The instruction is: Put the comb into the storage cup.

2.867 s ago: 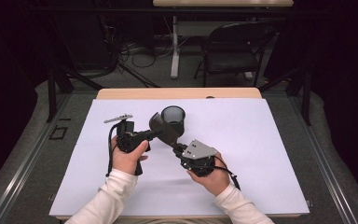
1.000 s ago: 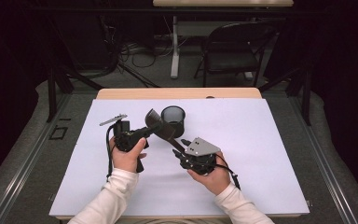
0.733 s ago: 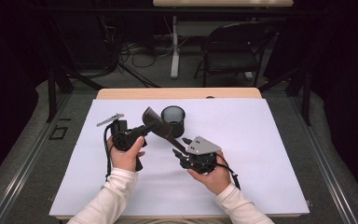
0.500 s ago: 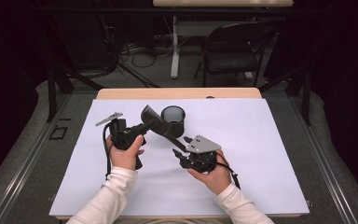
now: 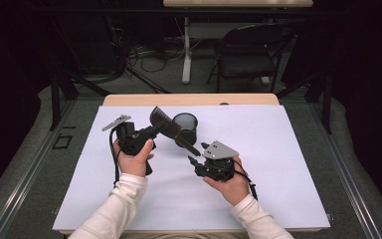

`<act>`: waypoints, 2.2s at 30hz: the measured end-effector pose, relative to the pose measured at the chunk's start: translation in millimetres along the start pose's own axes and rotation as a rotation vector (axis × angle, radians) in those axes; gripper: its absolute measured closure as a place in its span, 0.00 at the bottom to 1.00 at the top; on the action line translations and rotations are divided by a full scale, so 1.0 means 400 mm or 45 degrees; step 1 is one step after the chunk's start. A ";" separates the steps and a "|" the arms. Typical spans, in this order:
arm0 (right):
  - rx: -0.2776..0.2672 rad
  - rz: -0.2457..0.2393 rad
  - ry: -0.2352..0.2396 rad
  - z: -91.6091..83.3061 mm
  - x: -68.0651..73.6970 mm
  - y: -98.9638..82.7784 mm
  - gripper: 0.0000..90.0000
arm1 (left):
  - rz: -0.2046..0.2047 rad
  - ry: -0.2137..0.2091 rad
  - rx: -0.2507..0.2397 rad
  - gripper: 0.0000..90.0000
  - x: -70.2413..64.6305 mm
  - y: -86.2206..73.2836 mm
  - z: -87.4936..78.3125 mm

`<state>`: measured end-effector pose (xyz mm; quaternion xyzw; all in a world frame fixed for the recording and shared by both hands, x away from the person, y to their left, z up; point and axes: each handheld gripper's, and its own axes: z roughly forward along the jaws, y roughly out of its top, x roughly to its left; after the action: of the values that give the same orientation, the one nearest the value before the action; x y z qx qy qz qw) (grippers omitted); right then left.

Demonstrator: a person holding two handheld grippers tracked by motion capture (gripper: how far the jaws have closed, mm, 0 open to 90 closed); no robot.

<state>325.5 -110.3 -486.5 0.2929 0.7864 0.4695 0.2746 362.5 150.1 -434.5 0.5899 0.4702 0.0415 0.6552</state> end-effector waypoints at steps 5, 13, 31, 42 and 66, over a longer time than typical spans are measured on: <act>0.002 0.027 0.010 -0.001 -0.005 -0.003 0.40 | 0.015 0.008 -0.012 0.93 -0.002 0.010 0.003; -0.018 0.074 0.031 -0.008 -0.022 -0.002 0.39 | 0.042 0.014 -0.019 0.93 -0.010 0.029 0.009; 0.000 0.155 0.081 -0.028 -0.049 -0.002 0.31 | 0.084 0.039 -0.039 0.93 -0.025 0.081 0.013; -0.010 0.161 0.082 -0.039 -0.056 -0.003 0.19 | 0.100 0.069 -0.050 0.93 -0.023 0.107 0.007; -0.024 0.166 0.060 -0.039 -0.056 -0.001 0.01 | 0.151 0.120 -0.103 0.93 -0.027 0.157 -0.001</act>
<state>329.7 -135.4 -476.8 0.3298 0.7673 0.5007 0.2275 387.7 162.8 -377.3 0.5871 0.4625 0.1269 0.6522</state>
